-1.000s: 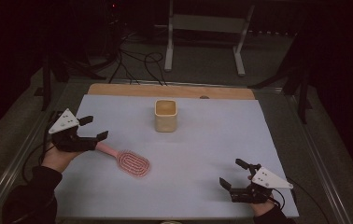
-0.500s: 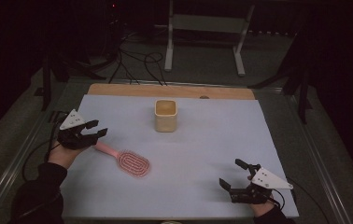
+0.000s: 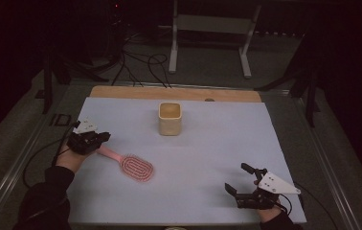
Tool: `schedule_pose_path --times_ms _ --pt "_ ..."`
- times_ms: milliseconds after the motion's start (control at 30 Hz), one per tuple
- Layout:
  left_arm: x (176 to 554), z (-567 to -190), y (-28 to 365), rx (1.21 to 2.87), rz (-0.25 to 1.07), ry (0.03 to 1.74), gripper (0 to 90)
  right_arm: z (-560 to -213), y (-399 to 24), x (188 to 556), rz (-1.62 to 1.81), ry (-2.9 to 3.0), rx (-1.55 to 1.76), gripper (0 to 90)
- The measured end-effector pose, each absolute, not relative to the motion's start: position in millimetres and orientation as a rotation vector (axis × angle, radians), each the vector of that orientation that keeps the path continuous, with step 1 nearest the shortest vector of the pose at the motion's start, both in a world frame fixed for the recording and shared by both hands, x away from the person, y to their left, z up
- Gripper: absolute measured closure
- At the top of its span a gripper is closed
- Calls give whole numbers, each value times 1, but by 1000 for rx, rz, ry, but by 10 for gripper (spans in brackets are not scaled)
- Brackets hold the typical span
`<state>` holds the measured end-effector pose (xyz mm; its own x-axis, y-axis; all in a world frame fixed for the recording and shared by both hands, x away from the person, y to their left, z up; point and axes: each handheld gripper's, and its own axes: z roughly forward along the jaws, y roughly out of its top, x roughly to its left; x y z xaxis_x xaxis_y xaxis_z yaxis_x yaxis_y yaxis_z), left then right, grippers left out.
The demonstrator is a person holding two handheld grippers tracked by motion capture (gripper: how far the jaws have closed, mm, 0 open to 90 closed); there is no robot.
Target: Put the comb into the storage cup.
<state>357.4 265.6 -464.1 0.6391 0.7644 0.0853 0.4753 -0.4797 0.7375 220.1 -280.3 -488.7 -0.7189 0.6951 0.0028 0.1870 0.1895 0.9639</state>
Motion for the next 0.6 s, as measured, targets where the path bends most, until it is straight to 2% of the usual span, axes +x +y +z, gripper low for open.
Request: schedule_pose_path --times_ms 67,600 --pt "360 -470 263 2195 524 967 900 -489 -281 220 1550 2034 826 84" --pt "373 -493 248 2381 483 965 900 -490 -281 221 1557 2035 835 84"
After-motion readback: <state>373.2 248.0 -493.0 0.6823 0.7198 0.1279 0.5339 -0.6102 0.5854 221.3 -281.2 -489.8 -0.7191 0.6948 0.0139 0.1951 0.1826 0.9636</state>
